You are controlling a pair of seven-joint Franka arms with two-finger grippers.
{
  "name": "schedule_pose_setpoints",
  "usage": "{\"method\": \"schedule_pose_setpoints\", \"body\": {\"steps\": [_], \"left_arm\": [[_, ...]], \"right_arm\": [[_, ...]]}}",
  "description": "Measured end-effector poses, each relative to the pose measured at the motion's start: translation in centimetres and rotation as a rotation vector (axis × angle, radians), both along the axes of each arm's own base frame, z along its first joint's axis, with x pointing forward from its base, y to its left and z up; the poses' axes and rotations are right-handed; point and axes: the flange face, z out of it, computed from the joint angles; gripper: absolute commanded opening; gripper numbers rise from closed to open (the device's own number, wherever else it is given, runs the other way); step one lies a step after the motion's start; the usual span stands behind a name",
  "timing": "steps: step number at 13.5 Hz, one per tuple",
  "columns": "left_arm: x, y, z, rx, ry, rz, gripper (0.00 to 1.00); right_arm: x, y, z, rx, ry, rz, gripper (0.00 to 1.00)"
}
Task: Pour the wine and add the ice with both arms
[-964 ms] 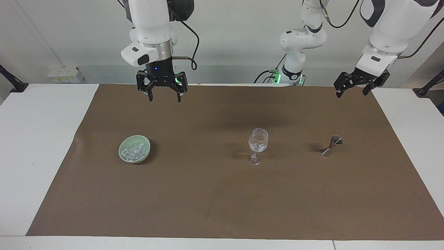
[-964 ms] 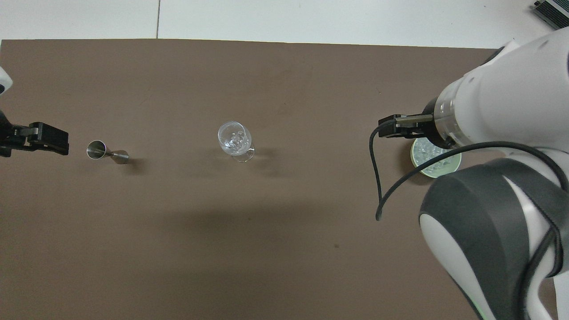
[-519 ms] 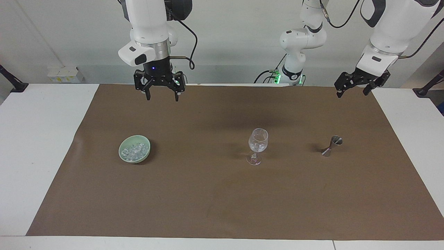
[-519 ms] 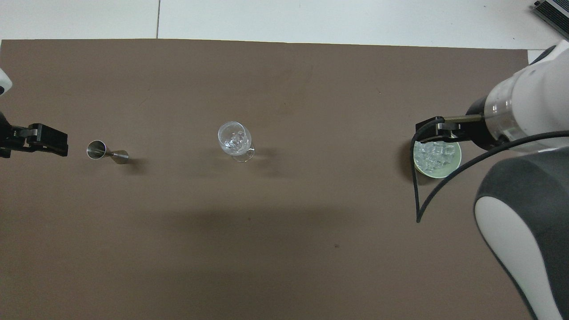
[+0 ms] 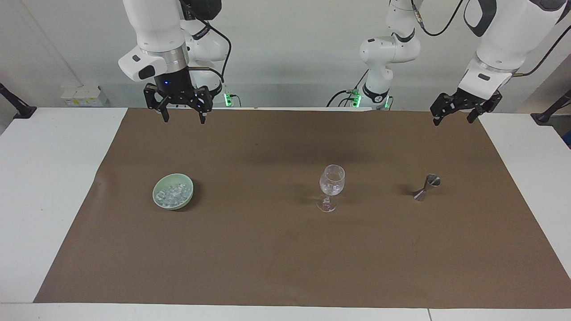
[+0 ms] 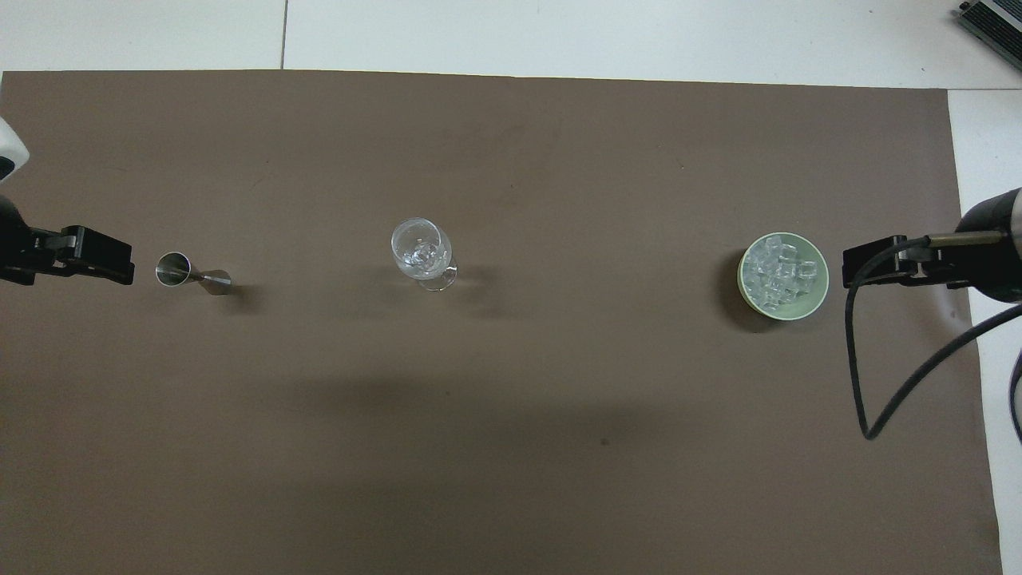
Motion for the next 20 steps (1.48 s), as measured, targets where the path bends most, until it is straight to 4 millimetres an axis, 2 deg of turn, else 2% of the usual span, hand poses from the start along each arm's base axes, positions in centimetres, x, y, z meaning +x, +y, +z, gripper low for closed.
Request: {"method": "schedule_pose_setpoints", "body": {"steps": [4, 12, 20], "left_arm": [[0.0, -0.3, -0.1, -0.031, 0.005, -0.002, 1.00], [-0.1, -1.2, 0.0, -0.033, 0.004, -0.021, 1.00], [-0.2, -1.9, -0.1, -0.033, 0.005, -0.033, 1.00]], "right_arm": [[-0.1, 1.2, -0.6, -0.001, 0.013, 0.023, 1.00], [-0.4, -0.5, -1.6, 0.000, 0.038, -0.007, 1.00], [-0.8, -0.5, -2.3, 0.018, 0.042, -0.009, 1.00]]}}
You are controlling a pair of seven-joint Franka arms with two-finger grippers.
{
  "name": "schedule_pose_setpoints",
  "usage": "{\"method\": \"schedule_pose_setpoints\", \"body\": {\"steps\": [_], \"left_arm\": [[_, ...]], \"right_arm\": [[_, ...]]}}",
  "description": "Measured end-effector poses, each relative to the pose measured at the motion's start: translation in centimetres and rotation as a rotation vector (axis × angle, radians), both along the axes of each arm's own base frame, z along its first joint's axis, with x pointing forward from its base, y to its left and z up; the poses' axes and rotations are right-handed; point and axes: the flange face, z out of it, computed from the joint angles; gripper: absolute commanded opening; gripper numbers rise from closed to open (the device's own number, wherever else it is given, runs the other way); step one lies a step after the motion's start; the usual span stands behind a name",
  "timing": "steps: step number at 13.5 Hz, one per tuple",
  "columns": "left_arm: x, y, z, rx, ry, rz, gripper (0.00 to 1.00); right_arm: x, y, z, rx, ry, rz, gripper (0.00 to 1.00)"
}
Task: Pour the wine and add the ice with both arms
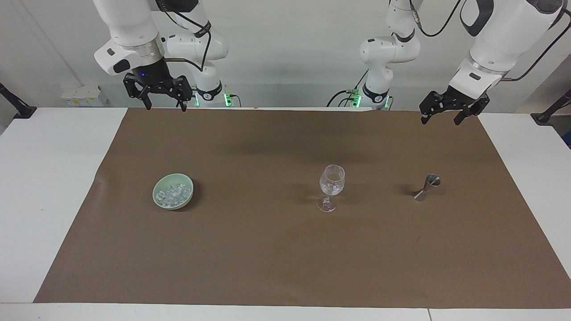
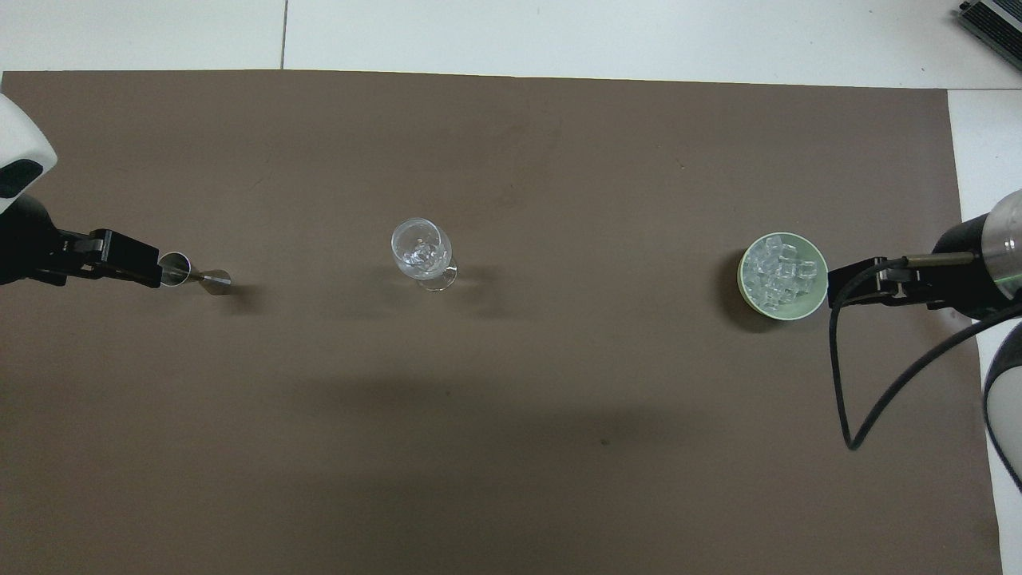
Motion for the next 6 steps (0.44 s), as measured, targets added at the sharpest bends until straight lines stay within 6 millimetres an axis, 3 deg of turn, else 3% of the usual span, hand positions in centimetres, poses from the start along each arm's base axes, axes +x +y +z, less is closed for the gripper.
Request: {"method": "schedule_pose_setpoints", "body": {"steps": [6], "left_arm": [[-0.06, -0.52, -0.02, 0.000, 0.000, -0.010, 1.00]], "right_arm": [[-0.03, -0.13, 0.00, 0.001, -0.002, -0.002, 1.00]]}}
